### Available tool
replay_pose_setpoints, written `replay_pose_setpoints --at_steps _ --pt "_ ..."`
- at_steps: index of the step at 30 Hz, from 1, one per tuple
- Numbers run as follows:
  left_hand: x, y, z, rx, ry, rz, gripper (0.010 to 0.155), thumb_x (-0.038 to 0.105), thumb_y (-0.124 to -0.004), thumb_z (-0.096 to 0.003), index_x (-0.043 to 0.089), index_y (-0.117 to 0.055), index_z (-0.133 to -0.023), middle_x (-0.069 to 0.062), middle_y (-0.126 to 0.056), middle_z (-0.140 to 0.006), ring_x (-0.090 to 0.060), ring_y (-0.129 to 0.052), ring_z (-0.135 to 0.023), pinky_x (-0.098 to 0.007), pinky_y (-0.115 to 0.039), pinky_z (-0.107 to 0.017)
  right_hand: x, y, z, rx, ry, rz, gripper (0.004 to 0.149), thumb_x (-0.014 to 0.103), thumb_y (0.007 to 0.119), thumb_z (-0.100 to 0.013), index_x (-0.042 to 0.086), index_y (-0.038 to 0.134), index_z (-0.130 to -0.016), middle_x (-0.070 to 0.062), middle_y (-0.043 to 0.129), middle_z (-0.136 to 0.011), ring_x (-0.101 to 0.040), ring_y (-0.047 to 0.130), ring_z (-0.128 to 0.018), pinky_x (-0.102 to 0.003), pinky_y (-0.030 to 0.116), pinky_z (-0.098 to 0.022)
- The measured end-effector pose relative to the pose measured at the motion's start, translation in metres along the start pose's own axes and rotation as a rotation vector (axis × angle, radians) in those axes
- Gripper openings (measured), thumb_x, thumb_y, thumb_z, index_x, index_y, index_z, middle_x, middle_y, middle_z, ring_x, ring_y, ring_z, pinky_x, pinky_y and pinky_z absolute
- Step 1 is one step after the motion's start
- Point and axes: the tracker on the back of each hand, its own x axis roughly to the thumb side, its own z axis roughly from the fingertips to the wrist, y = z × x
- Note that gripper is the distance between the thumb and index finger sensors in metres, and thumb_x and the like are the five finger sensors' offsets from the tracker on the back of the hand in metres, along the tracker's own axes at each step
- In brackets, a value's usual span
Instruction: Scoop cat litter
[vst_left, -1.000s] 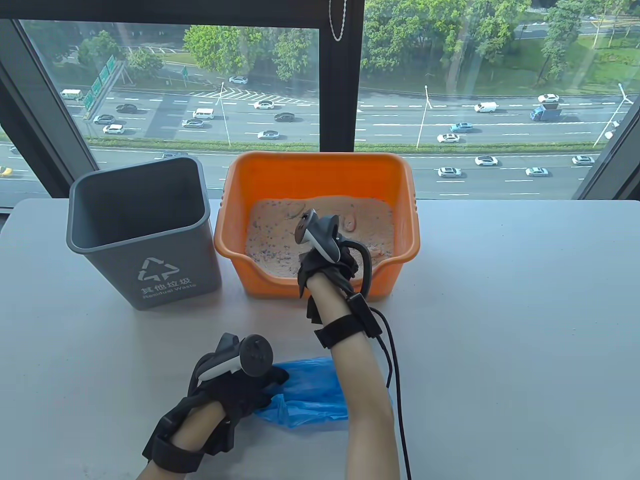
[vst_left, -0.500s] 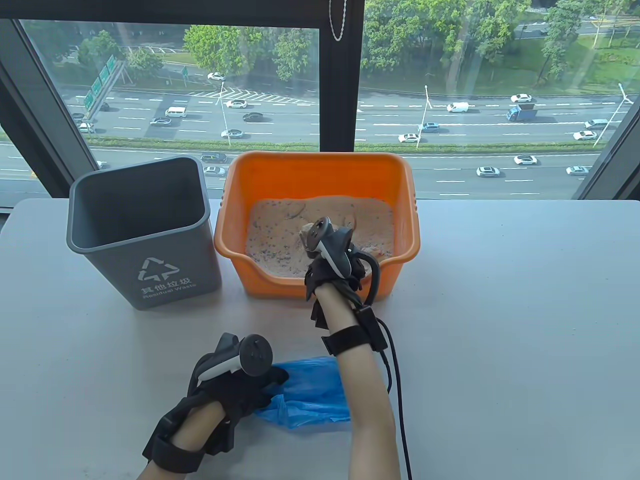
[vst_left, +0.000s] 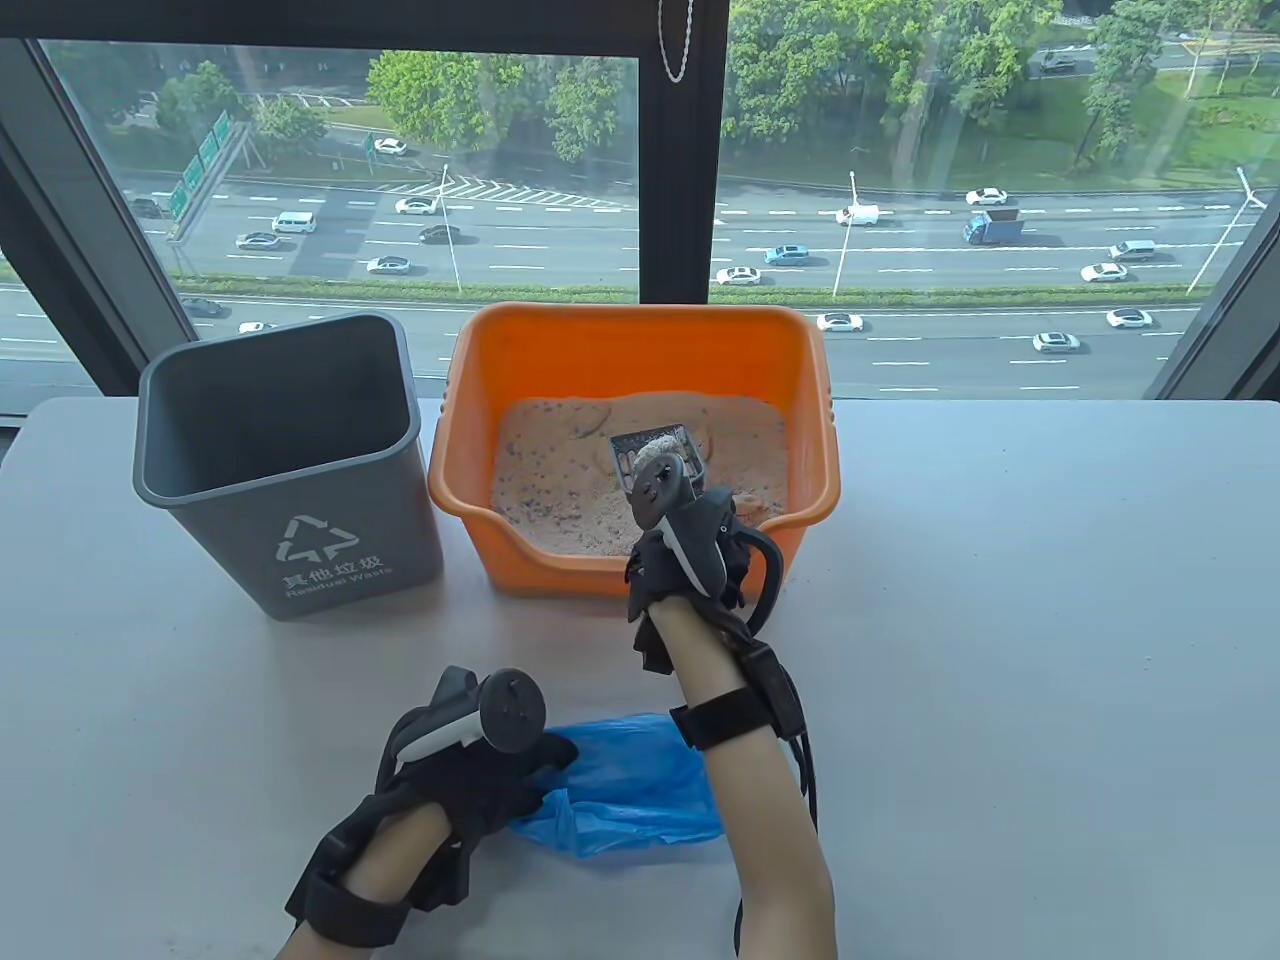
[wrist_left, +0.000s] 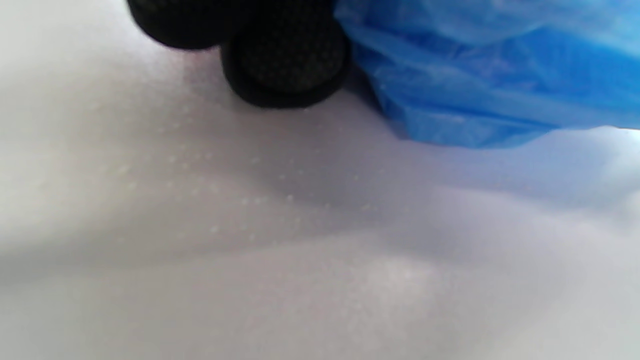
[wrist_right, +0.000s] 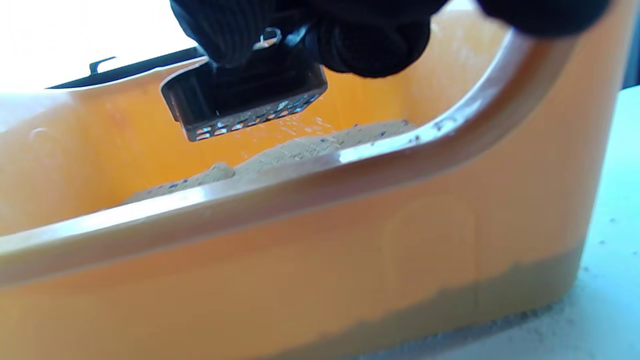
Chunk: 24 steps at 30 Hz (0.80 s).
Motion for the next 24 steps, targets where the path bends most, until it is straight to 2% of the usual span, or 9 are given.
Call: replay_pose_setpoints --at_steps 2,5,8,10,13,16,18,20,24 --pt "0.0 0.0 0.0 0.0 0.0 -0.001 0.059 0.04 -0.082 -0.0491 0.053 -0.049 -0.097 0.008 -0.08 -0.072 -0.012 -0.094 -0.046 -0.026 -0.082 -0.035 0.0 -0.001 0.005 -0.189 -0.012 -0.004 0.057 0.038 0.076 -0.042 0.001 0.068 -0.086 -0.026 0.074 -0.072 -0.004 0.08 -0.018 -0.029 0.077 -0.015" --pt "0.0 0.0 0.0 -0.002 0.0 0.002 0.059 0.04 -0.082 -0.0491 0.053 -0.049 -0.097 0.008 -0.08 -0.071 -0.012 -0.094 -0.045 -0.026 -0.082 -0.035 0.0 0.0 0.004 -0.055 -0.033 -0.01 0.057 0.039 0.075 -0.043 0.002 0.068 -0.086 -0.025 0.074 -0.073 -0.003 0.081 -0.019 -0.028 0.079 -0.017" --pt "0.0 0.0 0.0 -0.003 0.002 0.001 0.059 0.04 -0.082 -0.0491 0.053 -0.049 -0.097 0.008 -0.08 -0.071 -0.012 -0.094 -0.046 -0.026 -0.082 -0.035 -0.002 -0.001 0.005 -0.173 -0.045 -0.02 0.057 0.038 0.075 -0.042 0.002 0.068 -0.086 -0.026 0.074 -0.073 -0.004 0.081 -0.019 -0.029 0.079 -0.017" --pt "0.0 0.0 0.0 -0.004 0.002 0.001 0.059 0.04 -0.082 -0.0492 0.053 -0.049 -0.097 0.008 -0.079 -0.071 -0.012 -0.094 -0.046 -0.026 -0.082 -0.035 -0.003 -0.001 0.004 -0.084 -0.069 -0.047 0.057 0.038 0.075 -0.043 0.003 0.067 -0.087 -0.025 0.074 -0.074 -0.004 0.082 -0.02 -0.029 0.079 -0.018" --pt "0.0 0.0 -0.001 -0.006 0.002 0.004 0.059 0.04 -0.082 -0.0492 0.054 -0.049 -0.097 0.008 -0.079 -0.071 -0.012 -0.094 -0.046 -0.026 -0.082 -0.035 -0.003 -0.003 0.008 -0.206 -0.033 -0.059 0.057 0.037 0.075 -0.042 0.002 0.068 -0.086 -0.026 0.073 -0.073 -0.005 0.082 -0.02 -0.031 0.079 -0.018" --pt "0.0 0.0 -0.001 -0.007 0.002 0.004 0.059 0.04 -0.082 -0.0492 0.054 -0.049 -0.097 0.008 -0.079 -0.071 -0.012 -0.094 -0.046 -0.026 -0.082 -0.036 -0.002 -0.002 0.007 -0.058 -0.074 -0.073 0.057 0.038 0.075 -0.042 0.003 0.068 -0.087 -0.025 0.073 -0.075 -0.005 0.083 -0.022 -0.03 0.079 -0.02" --pt "0.0 0.0 -0.001 -0.007 0.002 0.003 0.059 0.04 -0.081 -0.0492 0.054 -0.049 -0.097 0.008 -0.079 -0.072 -0.012 -0.094 -0.046 -0.026 -0.082 -0.035 -0.002 -0.005 0.009 -0.177 -0.083 -0.069 0.056 0.037 0.076 -0.042 0.003 0.069 -0.086 -0.026 0.074 -0.074 -0.006 0.083 -0.021 -0.032 0.079 -0.019" --pt "0.0 0.0 -0.001 -0.006 0.003 0.002 0.059 0.04 -0.081 -0.0492 0.054 -0.049 -0.097 0.008 -0.079 -0.072 -0.012 -0.094 -0.046 -0.026 -0.082 -0.036 -0.003 -0.005 0.01 -0.105 -0.087 -0.057 0.057 0.037 0.076 -0.042 0.004 0.069 -0.087 -0.025 0.074 -0.075 -0.006 0.083 -0.022 -0.031 0.08 -0.02" --pt "0.0 0.0 -0.001 -0.006 0.003 0.001 0.059 0.04 -0.081 -0.0492 0.054 -0.049 -0.097 0.008 -0.079 -0.072 -0.012 -0.094 -0.046 -0.026 -0.082 -0.036 -0.006 -0.01 0.016 -0.11 -0.111 -0.075 0.056 0.037 0.076 -0.042 0.003 0.069 -0.087 -0.026 0.073 -0.075 -0.007 0.083 -0.023 -0.033 0.079 -0.021"
